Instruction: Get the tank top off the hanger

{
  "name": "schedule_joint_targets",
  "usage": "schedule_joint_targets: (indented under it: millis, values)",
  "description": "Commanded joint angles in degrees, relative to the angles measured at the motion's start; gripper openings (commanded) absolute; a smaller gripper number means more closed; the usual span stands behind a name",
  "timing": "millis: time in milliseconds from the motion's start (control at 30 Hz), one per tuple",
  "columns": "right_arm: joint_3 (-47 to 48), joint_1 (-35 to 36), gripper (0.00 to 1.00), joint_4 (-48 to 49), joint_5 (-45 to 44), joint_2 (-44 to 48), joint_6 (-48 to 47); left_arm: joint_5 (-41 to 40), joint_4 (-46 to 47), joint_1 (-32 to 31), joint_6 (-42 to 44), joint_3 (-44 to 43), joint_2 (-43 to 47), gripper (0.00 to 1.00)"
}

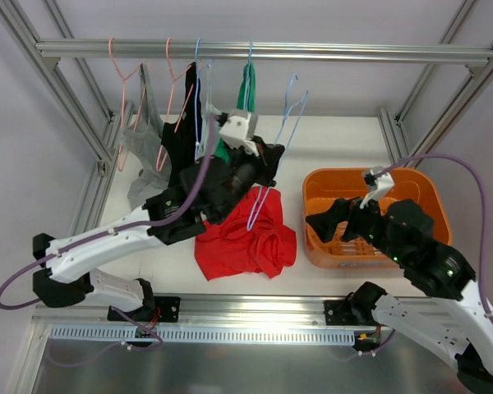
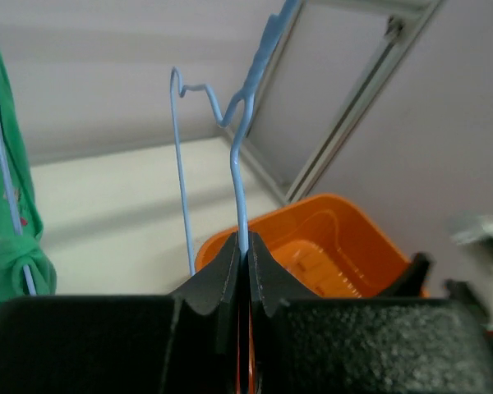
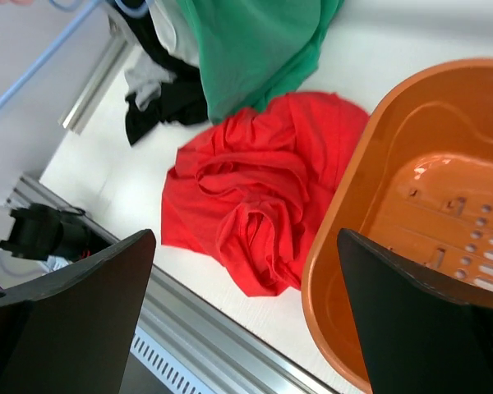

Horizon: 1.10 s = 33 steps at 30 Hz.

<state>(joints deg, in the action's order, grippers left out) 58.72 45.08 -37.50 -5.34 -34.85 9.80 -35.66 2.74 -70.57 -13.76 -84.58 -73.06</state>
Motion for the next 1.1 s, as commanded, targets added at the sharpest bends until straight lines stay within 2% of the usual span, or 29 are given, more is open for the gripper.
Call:
schedule_joint_targets:
  millis: [0,200,300,600,833,1067]
  values:
    - [3.9,-0.1,1.00,-4.5,-5.4,3.4,-1.5,-6.9,-12.8,-0.1,-3.5,-10.4,-5.6,0.00]
    - [5.8,-0.2,0.99,-7.2,-6.6,5.3,-1.5,-5.7,-15.4,5.5,-5.2,-19.4,-14.8,0.00]
    - [5.4,-0.1,0.99,-7.2,-6.6,5.4,-1.8,1.4,-15.3,10.7,-7.5,-23.4,-19.2,0.00]
    - [3.3,-0.2,0.99,-6.8,-8.2,4.2,-3.2,5.2,-14.0,15.0,-6.3,-37.1,-28.1,0.00]
    - [2.3,-0.2,0.99,-5.9,-7.1,3.1,-3.0,4.6,-13.5,16.5,-6.4,-40.7,-31.4,0.00]
    - [1.9,-0.2,0.99,-5.5,-6.3,3.4,-2.7,6.2,-13.6,20.7,-11.9,-37.0,-33.1,0.00]
